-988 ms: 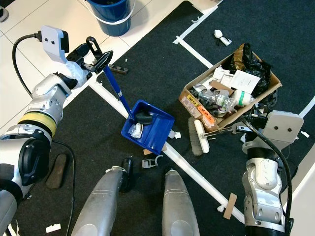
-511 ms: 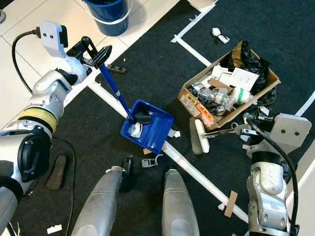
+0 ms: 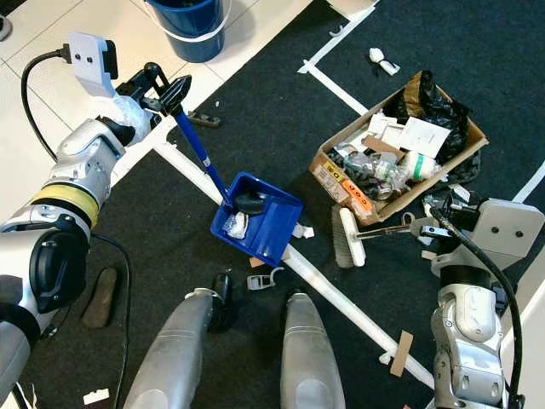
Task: Sweep floor
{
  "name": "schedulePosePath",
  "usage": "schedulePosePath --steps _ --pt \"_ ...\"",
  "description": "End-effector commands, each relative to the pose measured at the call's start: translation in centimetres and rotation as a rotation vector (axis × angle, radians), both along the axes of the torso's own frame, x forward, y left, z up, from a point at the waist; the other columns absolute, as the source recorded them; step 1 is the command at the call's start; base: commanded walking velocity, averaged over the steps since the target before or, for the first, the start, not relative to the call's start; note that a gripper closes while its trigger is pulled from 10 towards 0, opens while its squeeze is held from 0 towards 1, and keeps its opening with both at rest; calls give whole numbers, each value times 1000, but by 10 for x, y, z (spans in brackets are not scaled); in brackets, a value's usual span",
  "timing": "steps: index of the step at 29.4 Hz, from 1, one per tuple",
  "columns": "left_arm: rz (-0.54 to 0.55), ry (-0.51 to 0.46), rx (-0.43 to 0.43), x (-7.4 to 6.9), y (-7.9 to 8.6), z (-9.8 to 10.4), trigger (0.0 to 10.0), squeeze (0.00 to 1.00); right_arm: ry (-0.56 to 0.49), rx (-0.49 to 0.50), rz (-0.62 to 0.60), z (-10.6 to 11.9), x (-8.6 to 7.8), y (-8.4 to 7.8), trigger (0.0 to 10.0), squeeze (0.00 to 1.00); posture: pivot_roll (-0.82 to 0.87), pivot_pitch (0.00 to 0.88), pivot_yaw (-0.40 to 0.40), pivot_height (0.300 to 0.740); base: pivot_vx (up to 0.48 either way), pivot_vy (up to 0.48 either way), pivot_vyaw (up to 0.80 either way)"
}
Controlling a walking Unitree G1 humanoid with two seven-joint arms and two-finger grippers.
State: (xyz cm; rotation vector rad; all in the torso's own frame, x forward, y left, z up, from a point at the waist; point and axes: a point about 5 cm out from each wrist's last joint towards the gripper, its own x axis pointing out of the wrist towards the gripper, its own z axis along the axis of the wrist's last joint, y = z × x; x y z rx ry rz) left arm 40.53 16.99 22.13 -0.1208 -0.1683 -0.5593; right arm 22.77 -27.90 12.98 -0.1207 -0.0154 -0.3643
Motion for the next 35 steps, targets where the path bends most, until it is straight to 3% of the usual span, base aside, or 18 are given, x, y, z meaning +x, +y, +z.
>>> schedulePosePath --steps 1,15,20,24,33,35 --pt "-7 47 8 -2 1 -13 0 0 126 -52 -161 -15 -20 -30 10000 0 -207 488 27 740 0 0 0" --pt "29 82 -22 -9 18 -30 0 0 109 -27 -170 -20 -8 -28 10000 0 -150 407 64 740 0 0 0" --pt "27 86 -57 -16 25 -42 0 0 74 7 -171 -21 9 -25 10000 0 -98 307 83 740 0 0 0" --pt "27 52 -55 -17 31 -37 0 0 52 31 -157 -21 23 -21 10000 0 -75 270 88 740 0 0 0" --pt "62 47 -24 -22 42 -43 0 0 42 62 -135 -24 43 -11 10000 0 -27 180 97 740 0 0 0" --pt "88 69 17 -30 52 -56 0 0 54 58 -110 -26 54 -4 10000 0 4 126 89 740 0 0 0"
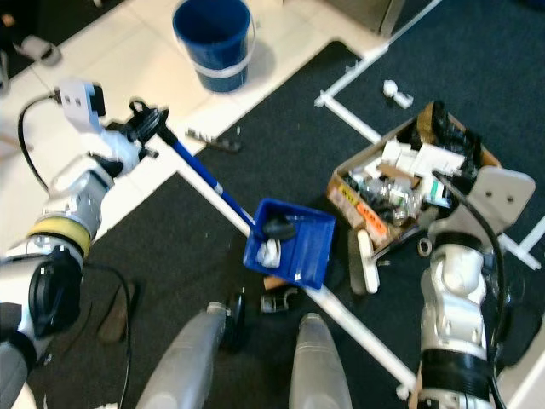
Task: Sweep floor
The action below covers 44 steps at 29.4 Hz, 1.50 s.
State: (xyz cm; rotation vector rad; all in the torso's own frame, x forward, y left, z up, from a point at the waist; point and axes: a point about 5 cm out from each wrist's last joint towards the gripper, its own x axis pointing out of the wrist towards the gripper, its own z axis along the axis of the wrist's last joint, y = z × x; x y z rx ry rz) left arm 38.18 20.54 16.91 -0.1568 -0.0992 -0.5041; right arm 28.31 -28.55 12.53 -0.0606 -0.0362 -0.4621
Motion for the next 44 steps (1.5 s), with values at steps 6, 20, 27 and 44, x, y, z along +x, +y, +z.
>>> schedulePosePath --steps 6,20,27,44 --pt "119 3 109 -19 46 -11 2863 0 143 -27 27 -27 16 10 10000 0 48 56 66 740 0 0 0" --pt "90 38 161 -36 62 -22 7765 0 232 -93 77 -36 36 22 10000 0 93 30 40 740 0 0 0" --pt "48 69 161 -43 60 -30 8549 0 313 -102 84 -41 37 16 10000 0 92 45 35 740 0 0 0" --pt "-12 205 364 -52 57 -56 10000 0 349 -93 34 -47 24 1 10000 0 47 75 46 740 0 0 0"
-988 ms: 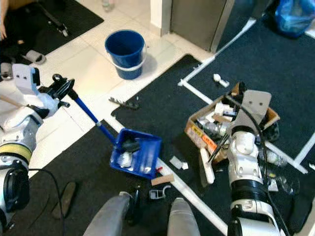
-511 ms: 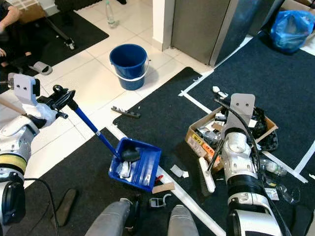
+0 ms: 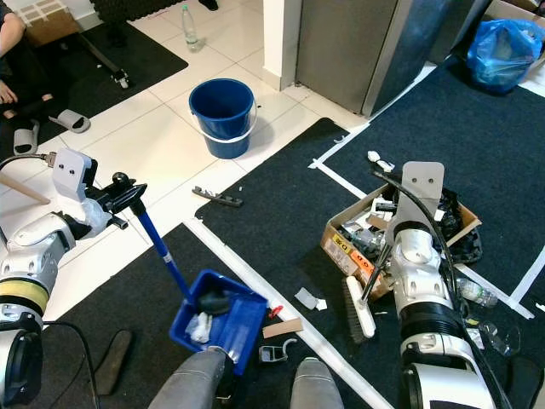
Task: Sweep floor
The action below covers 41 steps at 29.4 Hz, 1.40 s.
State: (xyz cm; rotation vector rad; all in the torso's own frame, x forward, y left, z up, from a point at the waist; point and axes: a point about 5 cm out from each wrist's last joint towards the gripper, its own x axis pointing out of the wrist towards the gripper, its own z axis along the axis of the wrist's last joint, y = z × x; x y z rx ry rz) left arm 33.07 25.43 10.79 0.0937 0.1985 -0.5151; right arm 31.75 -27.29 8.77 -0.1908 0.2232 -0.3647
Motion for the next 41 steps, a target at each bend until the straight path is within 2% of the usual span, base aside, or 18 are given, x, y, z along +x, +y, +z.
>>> schedulePosePath --steps 1,13,18,22,23,28,33,38,40,41 --pt "-1 -19 59 -1 7 5 10000 0 63 -35 -51 -10 -12 -12 10000 0 42 77 48 740 0 0 0" --pt "23 -80 124 7 0 11 10000 0 47 -23 -65 -12 -18 -14 10000 0 27 93 51 740 0 0 0" --pt "83 -122 155 8 9 17 10000 0 38 -22 -60 -12 -21 -12 10000 0 26 102 45 740 0 0 0" --pt "204 -222 165 12 21 32 10000 0 22 -26 -44 -11 -21 -10 10000 0 23 105 42 740 0 0 0" --pt "204 -222 165 12 21 32 10000 0 22 -26 -44 -11 -21 -10 10000 0 23 105 42 740 0 0 0" --pt "222 -258 124 15 14 33 10000 0 13 -32 -26 -10 -22 -6 10000 0 16 111 40 740 0 0 0" --pt "212 -311 58 20 0 37 10000 0 9 -44 -21 -10 -26 -5 10000 0 6 141 35 740 0 0 0" --pt "177 -307 -9 25 -13 37 10000 0 14 -50 -21 -12 -30 -5 10000 0 2 164 36 740 0 0 0" --pt "129 -275 -14 26 -23 31 10000 0 20 -51 -18 -13 -32 -4 10000 0 1 170 36 740 0 0 0" --pt "129 -275 -14 26 -23 31 10000 0 20 -51 -18 -13 -32 -4 10000 0 1 170 36 740 0 0 0"
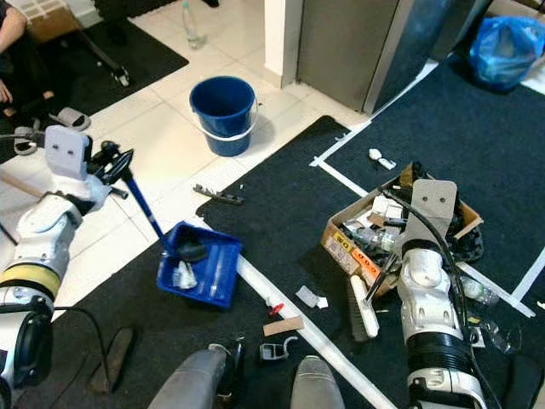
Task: Sweep floor
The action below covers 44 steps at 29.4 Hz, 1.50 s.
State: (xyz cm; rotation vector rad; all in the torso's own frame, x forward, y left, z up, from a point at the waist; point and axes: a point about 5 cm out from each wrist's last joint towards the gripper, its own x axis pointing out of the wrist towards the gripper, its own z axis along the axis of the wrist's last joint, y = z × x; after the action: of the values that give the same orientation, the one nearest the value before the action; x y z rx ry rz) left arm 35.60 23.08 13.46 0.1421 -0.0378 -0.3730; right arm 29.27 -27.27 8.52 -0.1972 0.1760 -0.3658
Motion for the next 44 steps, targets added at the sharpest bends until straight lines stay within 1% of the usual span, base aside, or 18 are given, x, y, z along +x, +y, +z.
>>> schedulePosePath --steps 1,5,10,16,20,23,25,26,30,36,40,44 --pt "-22 -10 -10 0 -4 0 10000 0 66 -37 -23 -11 -8 -3 10000 0 -5 180 39 740 0 0 0" --pt "-68 38 10 -3 -10 -11 10000 0 68 -38 -27 -11 -11 -4 10000 0 -10 198 42 740 0 0 0" --pt "-109 70 31 -5 -14 -18 10000 0 79 -38 -33 -12 -15 -4 10000 0 -16 216 42 740 0 0 0" --pt "-149 83 40 -6 -19 -22 10000 0 83 -37 -35 -12 -19 -3 10000 0 -21 229 44 740 0 0 0" --pt "-164 80 62 -7 -21 -22 10000 0 97 -35 -35 -14 -22 -2 10000 0 -26 235 42 740 0 0 0" --pt "-164 77 68 -7 -21 -22 10000 0 109 -31 -34 -15 -24 -2 10000 0 -27 236 41 740 0 0 0" --pt "-166 73 96 -8 -22 -23 10000 0 115 -24 -34 -16 -26 -2 10000 0 -34 238 38 740 0 0 0" --pt "-166 73 96 -8 -22 -23 10000 0 115 -24 -34 -16 -26 -2 10000 0 -34 238 38 740 0 0 0" --pt "-151 64 136 -9 -24 -27 10000 0 119 19 -48 -17 -30 -3 10000 0 -41 246 41 740 0 0 0" --pt "-151 62 148 -11 -27 -31 10000 0 121 34 -54 -17 -34 -3 10000 0 -47 254 44 740 0 0 0" --pt "-123 59 164 -11 -27 -32 10000 0 129 49 -62 -18 -39 -3 10000 0 -55 267 44 740 0 0 0" --pt "-94 62 188 -10 -28 -35 10000 0 176 21 -90 -20 -45 -8 10000 0 -58 269 46 740 0 0 0"
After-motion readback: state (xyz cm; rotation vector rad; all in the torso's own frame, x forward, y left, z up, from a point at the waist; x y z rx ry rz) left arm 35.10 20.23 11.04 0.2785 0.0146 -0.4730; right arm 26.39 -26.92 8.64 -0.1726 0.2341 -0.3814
